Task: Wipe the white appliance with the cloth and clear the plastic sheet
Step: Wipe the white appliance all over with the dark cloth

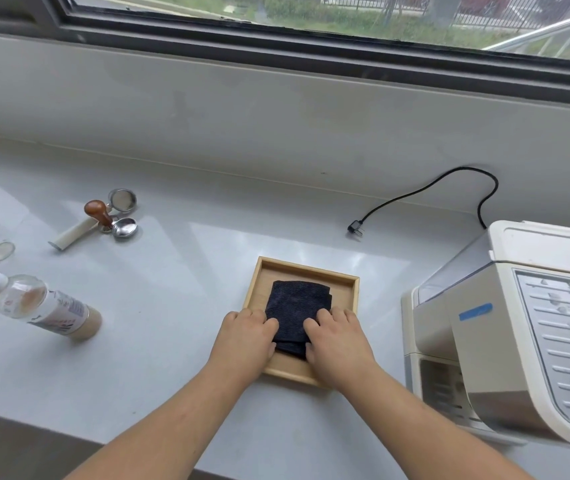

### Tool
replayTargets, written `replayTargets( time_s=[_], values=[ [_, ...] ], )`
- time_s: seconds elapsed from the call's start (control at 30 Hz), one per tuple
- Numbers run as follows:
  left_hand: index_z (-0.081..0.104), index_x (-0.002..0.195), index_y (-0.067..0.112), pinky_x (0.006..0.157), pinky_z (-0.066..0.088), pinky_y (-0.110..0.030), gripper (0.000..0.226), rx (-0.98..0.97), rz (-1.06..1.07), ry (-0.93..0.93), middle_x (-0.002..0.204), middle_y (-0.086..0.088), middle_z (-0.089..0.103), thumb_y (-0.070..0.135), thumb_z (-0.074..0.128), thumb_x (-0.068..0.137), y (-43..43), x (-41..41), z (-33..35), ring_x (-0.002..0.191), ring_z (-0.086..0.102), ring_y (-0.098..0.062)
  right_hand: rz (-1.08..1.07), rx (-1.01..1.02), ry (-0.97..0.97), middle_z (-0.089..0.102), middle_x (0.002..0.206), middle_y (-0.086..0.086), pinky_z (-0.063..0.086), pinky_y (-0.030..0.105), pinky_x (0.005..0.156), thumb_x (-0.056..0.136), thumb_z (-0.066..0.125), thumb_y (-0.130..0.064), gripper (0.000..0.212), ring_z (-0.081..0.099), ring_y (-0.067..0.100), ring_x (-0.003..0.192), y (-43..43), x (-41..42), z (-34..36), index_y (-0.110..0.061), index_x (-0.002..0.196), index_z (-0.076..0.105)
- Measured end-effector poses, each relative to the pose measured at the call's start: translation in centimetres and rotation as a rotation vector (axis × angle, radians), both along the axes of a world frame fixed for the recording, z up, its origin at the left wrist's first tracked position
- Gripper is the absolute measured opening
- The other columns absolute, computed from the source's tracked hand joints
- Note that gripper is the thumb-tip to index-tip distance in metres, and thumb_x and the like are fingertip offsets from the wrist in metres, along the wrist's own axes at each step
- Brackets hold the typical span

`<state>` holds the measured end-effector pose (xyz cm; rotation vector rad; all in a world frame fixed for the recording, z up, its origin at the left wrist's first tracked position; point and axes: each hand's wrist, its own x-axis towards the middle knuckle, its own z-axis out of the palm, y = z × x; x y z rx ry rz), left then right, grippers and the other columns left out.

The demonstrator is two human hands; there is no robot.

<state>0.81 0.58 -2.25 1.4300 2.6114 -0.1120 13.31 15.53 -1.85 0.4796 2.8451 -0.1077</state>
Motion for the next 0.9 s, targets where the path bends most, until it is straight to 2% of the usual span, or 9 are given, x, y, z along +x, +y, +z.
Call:
replayTargets(
  time_s=[0.13,0.23,0.33,0.47,0.57,0.63,0.77,0.9],
  values=[
    [0.06,0.106,0.026,0.084,0.041,-0.038,0.011,-0.032,0.014,0.001,0.111,0.001,0.063,0.024,0.053,0.098,0.1,0.0,-0.1,0.103,0.059,-0.024,0.027,0.004,0.008,0.057,0.104,0.008,0.043,0.049,0.097,0.09,0.053,-0.017,0.017,0.052,0.037,0.102,-0.1,-0.3,0.0,-0.02,0.105,0.059],
    [0.061,0.103,0.025,0.08,0.043,-0.038,0.012,-0.038,0.019,-0.008,0.107,0.001,0.064,0.022,0.051,0.097,0.1,0.0,0.0,0.099,0.06,-0.024,0.026,-0.033,0.044,0.058,0.104,0.006,0.043,0.046,0.092,0.091,0.051,-0.016,0.017,0.052,0.033,0.1,0.1,-0.6,0.4,-0.02,0.105,0.058],
    [0.059,0.101,0.022,0.075,0.048,-0.039,0.008,0.01,0.036,-0.028,0.103,0.0,0.062,0.028,0.057,0.095,0.0,0.3,0.3,0.093,0.062,-0.025,0.002,-0.091,0.114,0.06,0.098,0.004,0.045,0.044,0.086,0.094,0.046,-0.018,0.01,0.057,0.031,0.093,-0.2,-0.9,1.4,-0.02,0.101,0.052],
    [0.049,0.114,0.024,0.071,0.041,-0.036,0.034,0.023,0.075,-0.072,0.115,0.003,0.058,0.048,0.059,0.092,0.4,0.5,0.5,0.098,0.059,-0.023,-0.02,-0.154,0.194,0.053,0.083,0.001,0.038,0.04,0.074,0.095,0.041,-0.019,0.002,0.051,0.028,0.074,-0.7,-1.6,3.4,-0.019,0.093,0.043],
    [0.046,0.114,0.023,0.067,0.042,-0.034,0.038,0.069,0.129,-0.078,0.113,0.004,0.058,0.05,0.059,0.09,1.2,0.4,2.1,0.093,0.059,-0.022,-0.015,-0.189,0.28,0.057,0.081,0.002,0.032,0.038,0.069,0.096,0.043,-0.019,0.006,0.05,0.029,0.072,-1.0,-1.8,6.2,-0.017,0.09,0.043],
    [0.048,0.115,0.023,0.067,0.042,-0.034,0.037,0.11,0.165,-0.08,0.109,0.004,0.06,0.044,0.06,0.087,1.6,0.1,3.3,0.09,0.059,-0.022,-0.011,-0.229,0.354,0.06,0.08,0.001,0.027,0.036,0.069,0.096,0.047,-0.019,0.007,0.051,0.028,0.073,-1.0,-1.9,8.2,-0.019,0.09,0.043],
    [0.055,0.111,0.026,0.072,0.046,-0.036,0.029,0.163,0.241,-0.136,0.099,0.007,0.066,0.037,0.059,0.085,2.3,-0.8,5.7,0.09,0.061,-0.023,-0.015,-0.235,0.472,0.049,0.07,-0.008,0.028,0.033,0.069,0.095,0.052,-0.019,0.014,0.04,0.022,0.065,0.0,-1.6,11.4,-0.025,0.088,0.04],
    [0.056,0.094,0.029,0.064,0.039,-0.036,0.01,0.187,0.268,-0.184,0.081,0.007,0.067,0.032,0.051,0.086,2.7,-1.4,8.1,0.078,0.061,-0.023,-0.038,-0.171,0.473,0.058,0.072,-0.004,0.033,0.036,0.066,0.098,0.044,-0.024,0.007,0.052,0.027,0.064,2.4,-0.7,13.5,-0.021,0.093,0.046]
  ],
)
